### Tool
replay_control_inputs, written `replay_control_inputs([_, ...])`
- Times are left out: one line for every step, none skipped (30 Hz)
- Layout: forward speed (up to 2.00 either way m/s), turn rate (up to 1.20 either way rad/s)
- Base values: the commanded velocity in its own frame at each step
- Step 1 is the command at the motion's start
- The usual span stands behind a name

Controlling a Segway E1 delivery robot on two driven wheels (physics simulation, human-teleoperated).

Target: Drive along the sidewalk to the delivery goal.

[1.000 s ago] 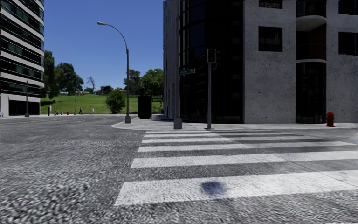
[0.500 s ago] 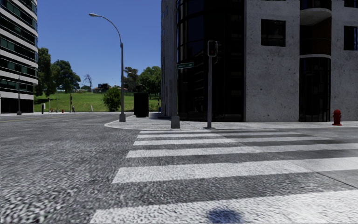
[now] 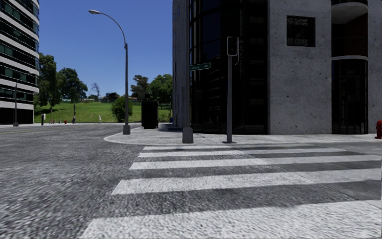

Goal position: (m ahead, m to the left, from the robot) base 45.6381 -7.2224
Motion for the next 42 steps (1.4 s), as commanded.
replay_control_inputs([2.00, 0.11])
replay_control_inputs([2.00, 0.16])
replay_control_inputs([2.00, 0.28])
replay_control_inputs([2.00, 0.33])
replay_control_inputs([2.00, 0.36])
replay_control_inputs([2.00, 0.39])
replay_control_inputs([2.00, 0.39])
replay_control_inputs([2.00, 0.45])
replay_control_inputs([2.00, 0.47])
replay_control_inputs([2.00, 0.47])
replay_control_inputs([2.00, 0.48])
replay_control_inputs([2.00, 0.49])
replay_control_inputs([2.00, 0.52])
replay_control_inputs([2.00, 0.57])
replay_control_inputs([2.00, 0.57])
replay_control_inputs([2.00, 0.59])
replay_control_inputs([2.00, 0.59])
replay_control_inputs([2.00, 0.54])
replay_control_inputs([2.00, 0.00])
replay_control_inputs([2.00, 0.00])
replay_control_inputs([2.00, 0.00])
replay_control_inputs([2.00, 0.00])
replay_control_inputs([2.00, 0.00])
replay_control_inputs([2.00, 0.00])
replay_control_inputs([2.00, 0.00])
replay_control_inputs([2.00, 0.00])
replay_control_inputs([2.00, -0.05])
replay_control_inputs([2.00, -0.29])
replay_control_inputs([2.00, -0.29])
replay_control_inputs([2.00, -0.37])
replay_control_inputs([2.00, -0.39])
replay_control_inputs([2.00, -0.39])
replay_control_inputs([2.00, -0.40])
replay_control_inputs([2.00, -0.40])
replay_control_inputs([2.00, -0.40])
replay_control_inputs([2.00, -0.40])
replay_control_inputs([2.00, -0.47])
replay_control_inputs([2.00, -0.53])
replay_control_inputs([2.00, -0.06])
replay_control_inputs([2.00, 0.00])
replay_control_inputs([2.00, 0.00])
replay_control_inputs([2.00, 0.00])
